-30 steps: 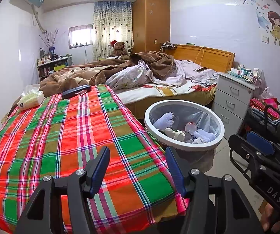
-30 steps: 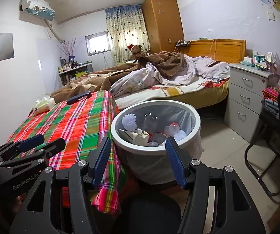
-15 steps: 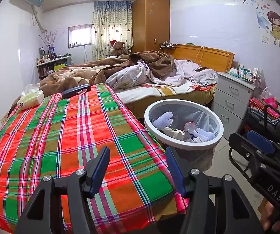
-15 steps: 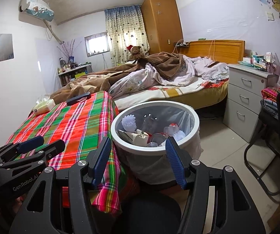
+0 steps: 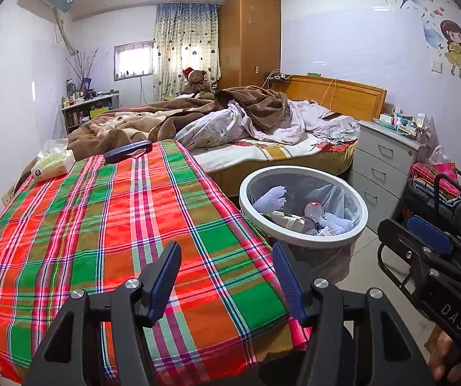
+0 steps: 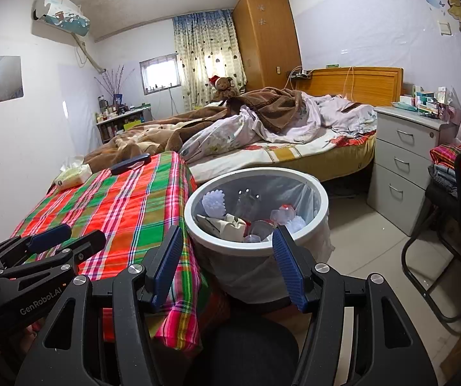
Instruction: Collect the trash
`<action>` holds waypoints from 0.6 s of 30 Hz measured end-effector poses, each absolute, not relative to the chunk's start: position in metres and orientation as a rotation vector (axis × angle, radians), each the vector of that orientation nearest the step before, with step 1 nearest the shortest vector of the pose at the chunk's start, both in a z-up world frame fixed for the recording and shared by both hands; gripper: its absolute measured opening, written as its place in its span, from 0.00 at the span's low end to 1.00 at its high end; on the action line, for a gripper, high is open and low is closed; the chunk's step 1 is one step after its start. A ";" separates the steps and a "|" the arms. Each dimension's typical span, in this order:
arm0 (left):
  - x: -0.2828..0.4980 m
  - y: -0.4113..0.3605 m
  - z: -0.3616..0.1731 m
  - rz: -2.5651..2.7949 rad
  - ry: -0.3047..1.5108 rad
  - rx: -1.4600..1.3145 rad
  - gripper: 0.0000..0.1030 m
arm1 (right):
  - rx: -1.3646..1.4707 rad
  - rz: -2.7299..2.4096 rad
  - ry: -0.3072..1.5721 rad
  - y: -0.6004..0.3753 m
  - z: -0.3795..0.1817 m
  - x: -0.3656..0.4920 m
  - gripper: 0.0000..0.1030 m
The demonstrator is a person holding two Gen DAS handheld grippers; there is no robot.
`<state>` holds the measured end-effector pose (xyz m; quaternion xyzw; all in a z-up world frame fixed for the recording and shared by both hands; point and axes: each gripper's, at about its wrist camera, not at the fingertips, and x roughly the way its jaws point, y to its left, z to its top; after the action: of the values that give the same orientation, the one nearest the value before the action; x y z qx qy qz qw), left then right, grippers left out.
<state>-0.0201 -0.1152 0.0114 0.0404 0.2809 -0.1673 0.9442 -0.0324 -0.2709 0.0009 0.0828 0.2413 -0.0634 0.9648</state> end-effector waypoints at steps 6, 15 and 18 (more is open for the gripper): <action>-0.020 -0.116 0.011 -0.342 0.570 0.084 0.57 | 0.167 -0.127 0.488 -0.271 0.001 -0.032 0.58; -0.021 -0.115 0.011 -0.341 0.568 0.081 0.57 | 0.172 -0.133 0.487 -0.271 0.001 -0.033 0.58; -0.021 -0.115 0.011 -0.341 0.568 0.082 0.57 | 0.173 -0.132 0.488 -0.271 0.002 -0.033 0.58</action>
<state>-0.0211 -0.1146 0.0111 0.0401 0.2787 -0.1672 0.9449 -0.0331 -0.2711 0.0016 0.0853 0.2411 -0.0654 0.9645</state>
